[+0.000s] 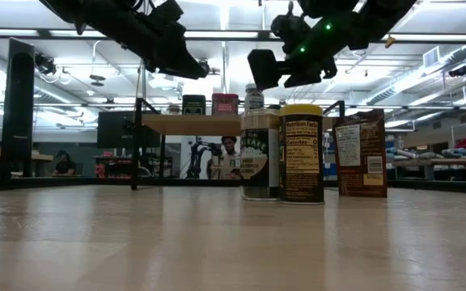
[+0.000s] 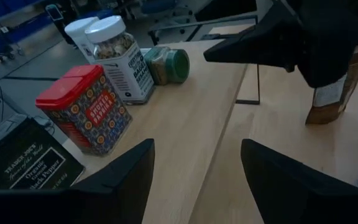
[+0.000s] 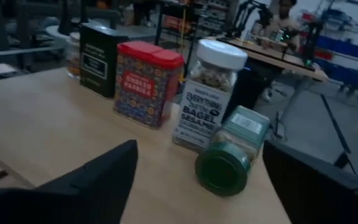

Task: Shelf spices
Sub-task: Put the green seasoning bottle on the shelf

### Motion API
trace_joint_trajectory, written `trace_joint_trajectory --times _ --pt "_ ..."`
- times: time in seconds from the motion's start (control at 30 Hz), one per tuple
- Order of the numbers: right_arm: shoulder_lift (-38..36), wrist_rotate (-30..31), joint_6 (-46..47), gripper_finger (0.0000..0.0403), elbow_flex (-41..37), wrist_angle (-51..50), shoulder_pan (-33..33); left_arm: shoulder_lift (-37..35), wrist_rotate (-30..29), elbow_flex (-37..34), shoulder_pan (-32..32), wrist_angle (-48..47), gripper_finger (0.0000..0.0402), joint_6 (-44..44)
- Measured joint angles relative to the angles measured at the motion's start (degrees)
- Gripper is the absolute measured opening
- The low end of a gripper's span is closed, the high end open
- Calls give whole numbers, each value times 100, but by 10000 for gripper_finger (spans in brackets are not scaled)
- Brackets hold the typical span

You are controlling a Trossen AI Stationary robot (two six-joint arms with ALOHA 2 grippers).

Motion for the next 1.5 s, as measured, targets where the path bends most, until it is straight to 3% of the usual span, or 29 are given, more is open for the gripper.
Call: trace_joint_trajectory --times 0.23,0.67,1.27,1.5 --pt "192 154 501 373 2 279 -78 0 2 0 0 -13 243 79" --pt "937 231 866 348 -3 648 -423 0 42 0 0 -13 243 92" --pt "925 -170 1240 343 -3 713 -724 0 50 0 0 0 243 91" --pt "925 -264 1239 306 -3 710 -778 0 50 0 0 2 243 90"
